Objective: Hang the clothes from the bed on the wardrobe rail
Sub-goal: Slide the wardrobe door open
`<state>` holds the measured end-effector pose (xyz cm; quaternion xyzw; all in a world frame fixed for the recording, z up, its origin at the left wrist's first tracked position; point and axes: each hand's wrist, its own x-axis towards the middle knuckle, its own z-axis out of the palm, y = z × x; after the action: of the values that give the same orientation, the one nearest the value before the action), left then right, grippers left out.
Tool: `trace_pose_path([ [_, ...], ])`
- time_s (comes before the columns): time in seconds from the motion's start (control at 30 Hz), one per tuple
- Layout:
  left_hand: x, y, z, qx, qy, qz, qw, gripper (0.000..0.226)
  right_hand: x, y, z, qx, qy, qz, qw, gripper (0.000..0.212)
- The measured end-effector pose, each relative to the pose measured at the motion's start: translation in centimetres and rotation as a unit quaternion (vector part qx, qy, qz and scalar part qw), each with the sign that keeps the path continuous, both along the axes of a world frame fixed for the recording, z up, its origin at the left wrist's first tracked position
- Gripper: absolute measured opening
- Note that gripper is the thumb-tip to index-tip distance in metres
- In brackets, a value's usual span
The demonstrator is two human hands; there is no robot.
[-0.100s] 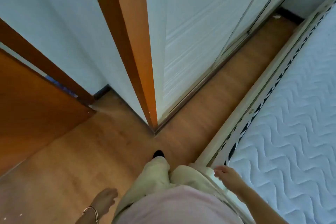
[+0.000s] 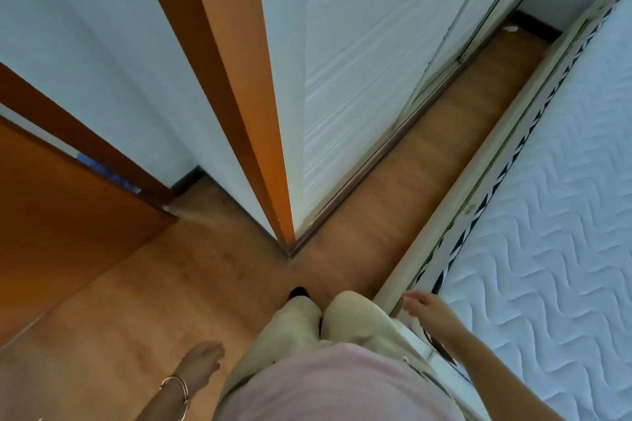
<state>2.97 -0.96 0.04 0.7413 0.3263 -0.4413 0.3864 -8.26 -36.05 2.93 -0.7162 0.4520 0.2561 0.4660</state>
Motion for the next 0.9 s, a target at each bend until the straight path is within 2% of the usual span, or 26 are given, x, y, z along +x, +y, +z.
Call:
trace_pose_path([
  [0.13, 3.3, -2.9, 0.3, -0.017, -0.014, -0.040, 0.999, 0.021, 1.9, -1.8, 0.5, 0.004, -0.014, -0.035, 0.999, 0.028],
  [0.2, 4.3, -4.4, 0.4, -0.024, -0.021, -0.045, 0.998, 0.014, 1.9, -2.7, 0.0, -0.009, 0.007, -0.040, 0.999, 0.029],
  [0.33, 5.3, -6.6, -0.7, -0.007, -0.012, -0.028, 1.000, 0.029, 1.6, -6.1, -1.5, -0.019, 0.074, -0.071, 0.995, 0.035],
  [0.4, 5.6, -8.0, -1.1, 0.003, -0.003, -0.008, 1.000, 0.031, 2.1, -8.5, -2.3, -0.011, 0.107, -0.067, 0.992, 0.029],
  [0.43, 5.8, -8.9, -1.3, 0.007, 0.001, 0.004, 1.000, 0.030, 2.7, -10.1, -3.0, -0.011, 0.120, -0.042, 0.992, 0.025],
  [0.57, 6.5, -14.3, -1.6, 0.026, -0.016, 0.077, 0.997, 0.012, 6.8, -17.5, -4.6, -0.003, 0.146, 0.112, 0.983, 0.034],
  [0.63, 6.3, -17.9, -1.1, 0.013, -0.022, 0.107, 0.994, 0.006, 9.3, -21.9, -4.2, -0.002, 0.132, 0.133, 0.982, 0.030],
  [0.73, 5.0, -23.1, 0.0, -0.020, -0.058, 0.142, 0.988, 0.017, 13.0, -27.5, -2.8, 0.010, 0.102, 0.120, 0.987, 0.021],
  [0.83, 3.0, -26.5, 0.7, -0.026, -0.092, 0.198, 0.976, 0.012, 16.6, -31.3, -2.7, -0.005, 0.132, 0.170, 0.977, 0.031],
  [0.9, 0.6, -27.5, 0.6, -0.004, -0.070, 0.235, 0.970, 0.017, 18.8, -32.1, -2.4, -0.003, 0.167, 0.220, 0.961, 0.033],
])
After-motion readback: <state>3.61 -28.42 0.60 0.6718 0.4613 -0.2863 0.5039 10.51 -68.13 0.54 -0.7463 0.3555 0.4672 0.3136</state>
